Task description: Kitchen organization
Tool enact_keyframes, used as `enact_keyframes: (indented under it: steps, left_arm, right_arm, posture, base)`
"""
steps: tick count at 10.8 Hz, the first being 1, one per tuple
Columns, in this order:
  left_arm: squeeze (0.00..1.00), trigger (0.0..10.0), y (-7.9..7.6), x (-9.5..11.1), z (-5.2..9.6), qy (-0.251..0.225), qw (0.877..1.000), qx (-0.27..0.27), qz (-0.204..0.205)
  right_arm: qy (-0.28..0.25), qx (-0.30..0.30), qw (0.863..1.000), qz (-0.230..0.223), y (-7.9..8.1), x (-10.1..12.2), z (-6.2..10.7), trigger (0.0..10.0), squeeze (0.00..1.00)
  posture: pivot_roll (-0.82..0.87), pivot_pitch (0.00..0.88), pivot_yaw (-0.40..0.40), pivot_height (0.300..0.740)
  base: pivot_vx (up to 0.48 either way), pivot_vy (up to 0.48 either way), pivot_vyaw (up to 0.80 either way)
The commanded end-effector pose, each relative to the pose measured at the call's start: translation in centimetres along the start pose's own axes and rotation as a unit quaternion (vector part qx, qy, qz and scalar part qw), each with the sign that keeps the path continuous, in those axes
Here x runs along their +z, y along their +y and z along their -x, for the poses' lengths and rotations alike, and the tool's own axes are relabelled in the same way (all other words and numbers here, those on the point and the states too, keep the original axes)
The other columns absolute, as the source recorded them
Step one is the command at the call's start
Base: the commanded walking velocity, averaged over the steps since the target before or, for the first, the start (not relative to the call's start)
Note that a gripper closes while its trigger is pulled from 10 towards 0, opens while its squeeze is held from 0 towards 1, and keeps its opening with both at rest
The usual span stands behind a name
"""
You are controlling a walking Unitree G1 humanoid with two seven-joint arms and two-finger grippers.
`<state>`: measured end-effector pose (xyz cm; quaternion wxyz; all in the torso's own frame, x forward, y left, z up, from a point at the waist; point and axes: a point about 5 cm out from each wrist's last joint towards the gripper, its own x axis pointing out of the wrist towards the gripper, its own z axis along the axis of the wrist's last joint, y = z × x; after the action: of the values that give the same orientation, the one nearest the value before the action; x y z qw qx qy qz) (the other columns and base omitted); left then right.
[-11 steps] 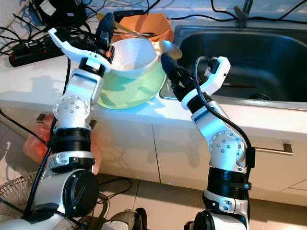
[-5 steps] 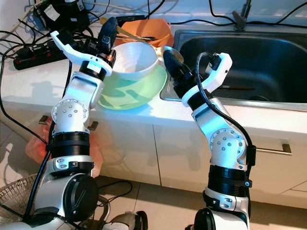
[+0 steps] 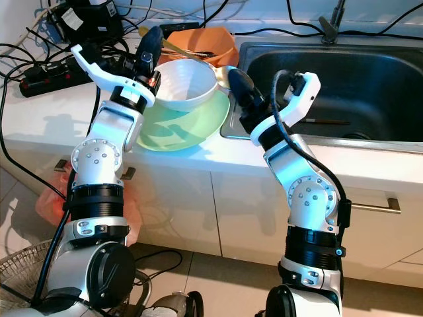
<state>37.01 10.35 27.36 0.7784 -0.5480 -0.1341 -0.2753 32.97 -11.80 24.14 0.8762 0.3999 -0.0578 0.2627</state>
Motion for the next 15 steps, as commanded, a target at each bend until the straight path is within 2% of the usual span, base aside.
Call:
enact_keyframes:
  steps: [1,4,6,10,13,14,15]
  left_arm:
    - [0.00,0.0,-0.1,-1.4,0.3,0.008,1.000,0.001,0.026]
    - [0.00,0.0,0.2,-1.6,0.4,0.009,0.999,0.006,0.030]
    - [0.00,0.0,0.4,-1.6,0.5,0.010,0.999,0.008,0.034]
    - [0.00,0.0,0.5,-1.8,0.6,0.008,0.999,0.012,0.042]
    - [0.00,0.0,1.0,-2.0,0.8,0.011,0.998,0.032,0.046]
    - [0.00,1.2,1.5,-2.3,0.9,0.021,0.998,0.049,0.023]
    - [0.00,10.0,2.2,-3.0,1.1,0.042,0.996,0.075,-0.003]
  right_arm:
    - [-0.008,0.004,1.000,-0.010,0.3,0.1,-0.3,0.0,0.00]
    - [-0.017,0.002,0.999,-0.029,0.3,0.3,-0.5,0.0,0.00]
    - [-0.026,0.000,0.997,-0.070,0.2,0.4,-0.7,0.0,0.00]
    - [-0.023,-0.003,0.993,-0.116,0.2,0.1,-0.9,0.0,0.00]
    - [-0.010,-0.002,0.993,-0.121,0.3,-0.4,-1.0,0.0,0.00]
    - [-0.009,-0.004,0.992,-0.122,0.2,-0.4,-0.9,0.0,0.00]
    - [-0.010,-0.005,0.992,-0.122,0.2,-0.4,-0.9,0.0,0.00]
  posture:
    - [-0.03,0.069,0.116,0.740]
    - [-0.03,0.073,0.115,0.740]
    - [-0.03,0.075,0.115,0.740]
    - [-0.03,0.083,0.110,0.740]
    - [-0.03,0.084,0.110,0.740]
    - [-0.03,0.084,0.110,0.740]
    - [-0.03,0.084,0.110,0.740]
  base:
    - [0.000,0.000,0.00]
    - [0.000,0.000,0.00]
    - [0.000,0.000,0.00]
    - [0.000,0.000,0.00]
    - [0.000,0.000,0.00]
    - [0.000,0.000,0.00]
    - [0.000,0.000,0.00]
